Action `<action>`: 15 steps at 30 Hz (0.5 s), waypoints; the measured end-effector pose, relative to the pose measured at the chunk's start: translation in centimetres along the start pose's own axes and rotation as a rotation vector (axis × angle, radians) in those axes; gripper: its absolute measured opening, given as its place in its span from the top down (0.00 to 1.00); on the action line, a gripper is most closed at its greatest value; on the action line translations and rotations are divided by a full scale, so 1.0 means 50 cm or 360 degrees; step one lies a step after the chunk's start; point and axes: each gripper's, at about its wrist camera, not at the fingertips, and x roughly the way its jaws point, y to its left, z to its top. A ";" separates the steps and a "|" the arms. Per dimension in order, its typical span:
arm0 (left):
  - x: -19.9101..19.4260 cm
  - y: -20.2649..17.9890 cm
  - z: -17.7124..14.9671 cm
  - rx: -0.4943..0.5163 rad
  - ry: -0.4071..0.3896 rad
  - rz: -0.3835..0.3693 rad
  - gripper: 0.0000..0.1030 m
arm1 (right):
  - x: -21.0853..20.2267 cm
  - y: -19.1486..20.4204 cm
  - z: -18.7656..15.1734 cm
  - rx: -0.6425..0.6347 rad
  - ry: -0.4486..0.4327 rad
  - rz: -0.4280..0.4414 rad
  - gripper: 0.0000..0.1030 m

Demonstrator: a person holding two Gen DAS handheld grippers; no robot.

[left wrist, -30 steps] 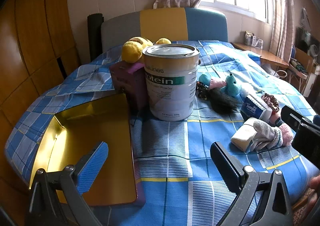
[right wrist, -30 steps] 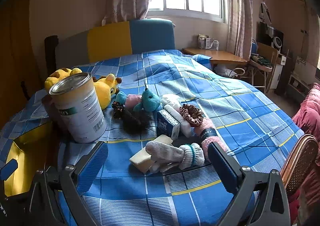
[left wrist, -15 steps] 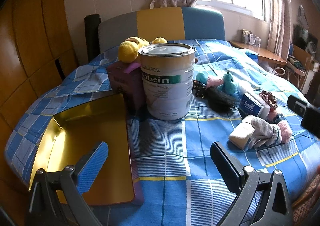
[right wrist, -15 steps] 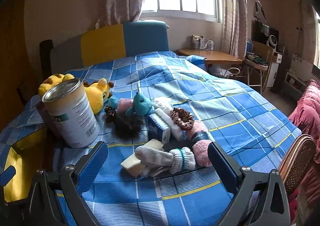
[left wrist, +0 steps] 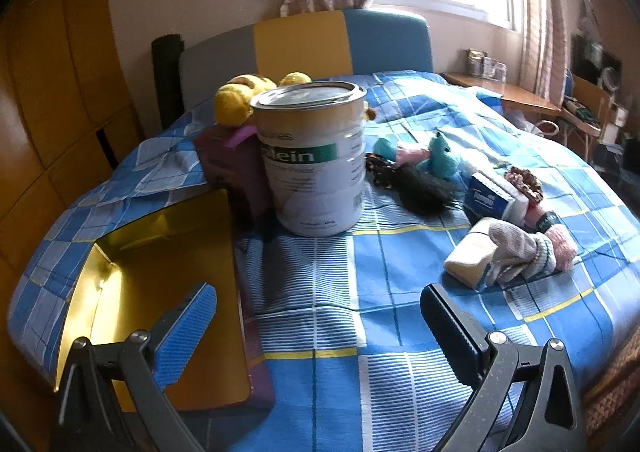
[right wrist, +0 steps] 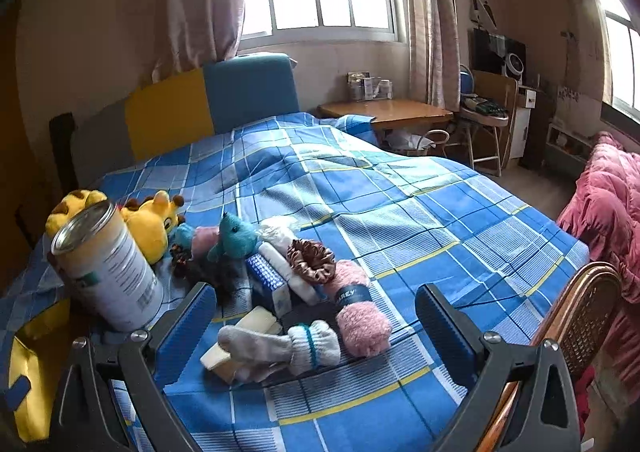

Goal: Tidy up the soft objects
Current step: 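Grasp the beige rolled cloth with the left tool while the right tool approaches the white glove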

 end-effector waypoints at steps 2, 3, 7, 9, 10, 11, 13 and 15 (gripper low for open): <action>-0.001 -0.006 0.001 0.0020 -0.0005 -0.0033 0.00 | 0.008 -0.010 0.013 0.0022 -0.0007 0.0013 0.01; -0.001 -0.009 0.002 0.0025 -0.0008 -0.0052 0.00 | 0.012 -0.012 0.018 0.0026 -0.0014 0.0008 0.01; 0.008 -0.014 0.005 -0.0004 0.0060 -0.0227 0.00 | 0.045 -0.030 0.042 0.0067 -0.0023 -0.0007 0.01; 0.019 -0.018 0.005 -0.0034 0.0137 -0.0327 0.00 | 0.070 -0.043 0.055 0.0091 -0.0035 -0.0027 0.01; 0.022 -0.025 0.004 -0.0019 0.0143 -0.0340 0.00 | 0.081 -0.049 0.059 0.0101 -0.0043 -0.0036 0.01; 0.028 -0.037 0.003 0.0020 0.0159 -0.0349 0.00 | 0.093 -0.057 0.061 0.0111 -0.0056 -0.0051 0.01; 0.042 -0.058 -0.002 0.0104 0.0200 -0.0371 0.01 | 0.115 -0.071 0.060 0.0135 -0.0071 -0.0080 0.01; 0.057 -0.076 -0.006 0.0172 0.0220 -0.0404 0.01 | 0.137 -0.086 0.053 0.0175 -0.0044 -0.0075 0.01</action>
